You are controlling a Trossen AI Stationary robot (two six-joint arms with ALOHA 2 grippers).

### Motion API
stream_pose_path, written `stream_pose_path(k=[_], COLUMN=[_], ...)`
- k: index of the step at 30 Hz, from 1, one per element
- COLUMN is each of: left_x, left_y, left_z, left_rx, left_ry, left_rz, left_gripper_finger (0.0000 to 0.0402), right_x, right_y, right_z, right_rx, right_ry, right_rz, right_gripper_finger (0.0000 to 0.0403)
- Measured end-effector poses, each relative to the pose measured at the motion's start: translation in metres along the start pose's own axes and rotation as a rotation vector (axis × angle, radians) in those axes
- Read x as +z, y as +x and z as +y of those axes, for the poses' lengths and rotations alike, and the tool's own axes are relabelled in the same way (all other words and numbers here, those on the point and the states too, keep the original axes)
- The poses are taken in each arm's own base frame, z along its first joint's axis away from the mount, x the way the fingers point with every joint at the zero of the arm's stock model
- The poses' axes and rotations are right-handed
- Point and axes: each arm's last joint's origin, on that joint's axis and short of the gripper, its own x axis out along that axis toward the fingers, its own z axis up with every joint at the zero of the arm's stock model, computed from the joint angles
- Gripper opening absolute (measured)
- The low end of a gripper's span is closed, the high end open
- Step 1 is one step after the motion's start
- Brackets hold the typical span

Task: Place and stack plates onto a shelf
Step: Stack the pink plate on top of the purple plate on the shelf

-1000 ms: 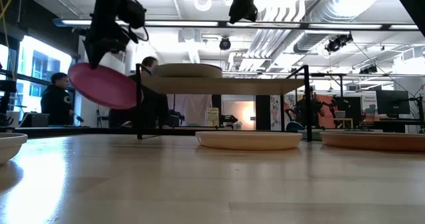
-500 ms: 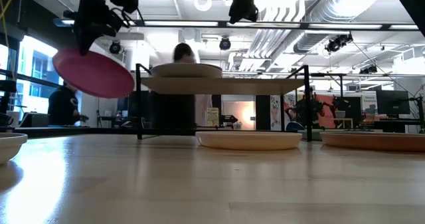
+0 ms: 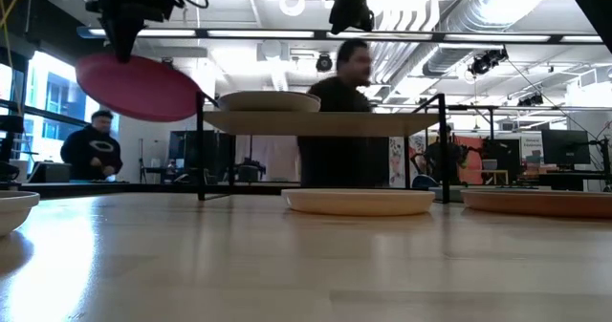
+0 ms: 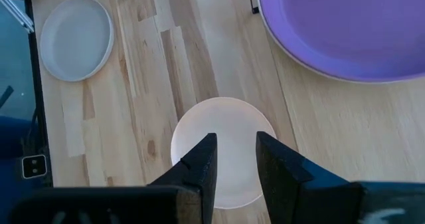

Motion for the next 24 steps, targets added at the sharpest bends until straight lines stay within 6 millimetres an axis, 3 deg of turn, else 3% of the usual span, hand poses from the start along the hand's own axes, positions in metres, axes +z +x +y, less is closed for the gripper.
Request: stream_pose_path(k=[12, 24], left_x=[-0.0046, -0.0035], left_y=[-0.0049, -0.0047], left_z=[-0.0025, 0.0007], left_rx=[-0.077, 0.03], left_ry=[0.014, 0.006], left_rz=[-0.011, -0.039], left_gripper_finger=[0.0, 0.0], right_x=[0.0, 0.0], right_y=[0.0001, 0.0002], right_z=[0.0003, 0.0007], right_rx=[0.001, 0.001], right_ry=[0.093, 0.128], right_rz=[0.0, 0.0], right_gripper_finger=[0.0084, 0.0084])
